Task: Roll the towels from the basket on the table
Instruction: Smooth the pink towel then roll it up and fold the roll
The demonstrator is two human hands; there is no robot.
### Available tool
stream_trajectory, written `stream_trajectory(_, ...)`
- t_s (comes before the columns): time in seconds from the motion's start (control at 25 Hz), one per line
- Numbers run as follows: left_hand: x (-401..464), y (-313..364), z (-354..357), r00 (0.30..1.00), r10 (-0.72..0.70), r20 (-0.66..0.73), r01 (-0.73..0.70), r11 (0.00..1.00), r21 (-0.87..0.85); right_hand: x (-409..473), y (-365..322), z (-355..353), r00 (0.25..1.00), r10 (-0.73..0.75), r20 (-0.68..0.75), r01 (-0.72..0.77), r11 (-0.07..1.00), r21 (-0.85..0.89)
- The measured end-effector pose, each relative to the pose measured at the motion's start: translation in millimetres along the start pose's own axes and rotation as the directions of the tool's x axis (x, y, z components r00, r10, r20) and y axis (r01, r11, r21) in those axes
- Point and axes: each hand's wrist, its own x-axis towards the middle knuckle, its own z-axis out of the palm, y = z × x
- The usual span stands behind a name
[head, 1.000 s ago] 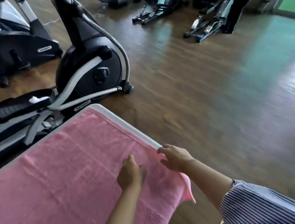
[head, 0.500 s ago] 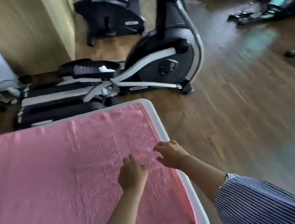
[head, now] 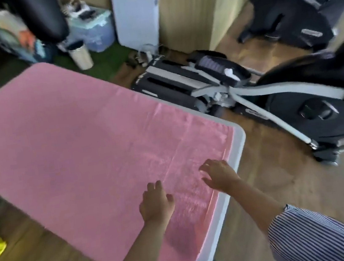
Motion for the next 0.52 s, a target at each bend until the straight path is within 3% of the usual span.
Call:
stream_trajectory(0.28,-15,-33,8,0.993,-0.118,-0.025,0.117,0.992,-0.040,20,-3,-6,0.994,-0.091,0.068,0.097,0.991,-0.096)
stream_trajectory(0.52,-26,-38,20,0.971,-0.236,-0.043,0.232,0.969,-0.085,52,36,-19,0.956,-0.267,0.123,0.287,0.937,-0.201)
